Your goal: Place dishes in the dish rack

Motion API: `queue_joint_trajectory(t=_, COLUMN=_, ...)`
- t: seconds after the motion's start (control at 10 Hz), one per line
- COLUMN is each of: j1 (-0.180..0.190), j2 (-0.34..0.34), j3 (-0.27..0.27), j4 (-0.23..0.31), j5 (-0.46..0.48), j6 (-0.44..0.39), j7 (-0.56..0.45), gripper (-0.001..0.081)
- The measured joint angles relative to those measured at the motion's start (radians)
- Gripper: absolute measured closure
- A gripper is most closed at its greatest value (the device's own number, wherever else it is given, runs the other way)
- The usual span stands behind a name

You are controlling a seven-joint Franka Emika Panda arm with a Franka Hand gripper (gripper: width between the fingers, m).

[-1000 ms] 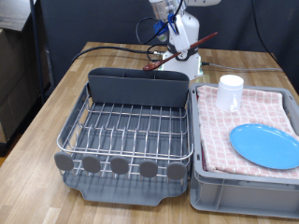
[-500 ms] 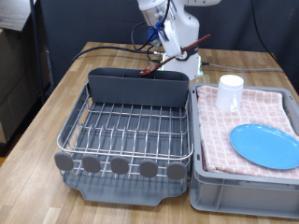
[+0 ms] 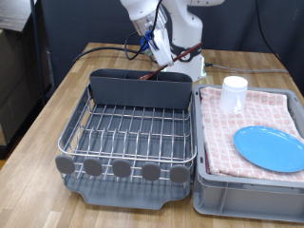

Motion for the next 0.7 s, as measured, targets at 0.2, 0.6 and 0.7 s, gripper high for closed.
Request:
queue_joint_trajectory(t=0.2, j1=0.0, j2=0.032, j3=-0.017, j4=0.001, j5=0.0, j6=0.044, j7=-0.012, gripper=0.0711)
queue_joint_trajectory(t=0.6, j1=-0.002, j2=0.061, j3=-0.009, j4=-0.002, j5=-0.014, j6=0.121, j7=-0.003, gripper=0.07)
queue_joint_trajectory(t=0.7, j1=-0.004, j2=0.063, j3=-0.001, j4=-0.002, j5=-0.025, j6=0.129, j7=0.008, gripper=0.0541)
